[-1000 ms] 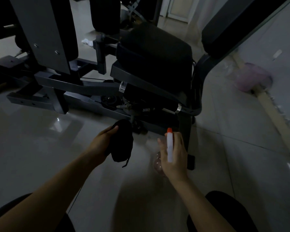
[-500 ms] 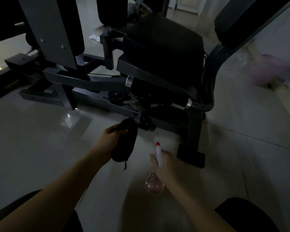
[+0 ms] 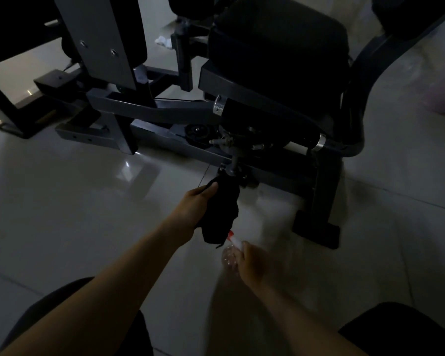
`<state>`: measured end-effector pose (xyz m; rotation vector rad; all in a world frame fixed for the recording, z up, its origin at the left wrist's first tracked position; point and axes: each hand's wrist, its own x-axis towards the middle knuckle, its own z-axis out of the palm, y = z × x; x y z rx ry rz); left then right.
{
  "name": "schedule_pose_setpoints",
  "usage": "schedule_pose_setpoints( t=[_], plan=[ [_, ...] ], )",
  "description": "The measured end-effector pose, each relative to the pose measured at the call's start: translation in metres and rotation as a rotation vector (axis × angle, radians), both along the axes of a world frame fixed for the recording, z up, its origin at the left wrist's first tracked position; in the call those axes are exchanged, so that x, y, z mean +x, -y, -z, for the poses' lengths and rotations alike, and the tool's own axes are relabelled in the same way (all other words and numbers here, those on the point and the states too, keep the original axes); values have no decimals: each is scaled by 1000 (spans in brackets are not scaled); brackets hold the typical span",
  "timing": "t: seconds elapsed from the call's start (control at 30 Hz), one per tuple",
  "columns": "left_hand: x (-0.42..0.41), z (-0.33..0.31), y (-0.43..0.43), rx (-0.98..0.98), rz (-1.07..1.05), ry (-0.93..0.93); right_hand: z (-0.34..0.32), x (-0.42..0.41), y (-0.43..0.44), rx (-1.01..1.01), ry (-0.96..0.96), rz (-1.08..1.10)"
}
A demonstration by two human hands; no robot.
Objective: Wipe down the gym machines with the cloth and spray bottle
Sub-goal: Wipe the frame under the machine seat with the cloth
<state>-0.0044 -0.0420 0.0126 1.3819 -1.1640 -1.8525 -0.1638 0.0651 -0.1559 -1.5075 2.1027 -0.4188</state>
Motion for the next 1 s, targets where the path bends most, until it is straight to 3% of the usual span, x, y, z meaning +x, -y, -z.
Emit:
schedule_pose_setpoints(
  t=[0.23, 0.33, 0.4, 0.47, 0.6, 0.7, 0.83, 1.0],
  plan=[
    [-1, -12, 0, -20, 76, 31, -60, -10, 22, 238, -86, -225],
    [1, -17, -3, -38, 123, 35, -115, -15, 30, 20, 236, 116],
    [1, -26, -9, -44, 143, -2, -161, -14, 37, -86, 647, 292],
    [0, -37, -15, -63, 150, -58, -203, -9, 41, -109, 889, 290],
    [3, -69, -21, -122, 176, -161, -245, 1, 44, -83, 758, 172],
    [16, -85, -15, -172, 178, -137, -260, 6, 49, -156, 656, 138],
    [43, -110, 5, -228, 160, -103, -283, 13, 54, -315, 706, 143],
    [67, -135, 32, -281, 17, -100, -304, 27, 66, -313, 792, 173]
  ],
)
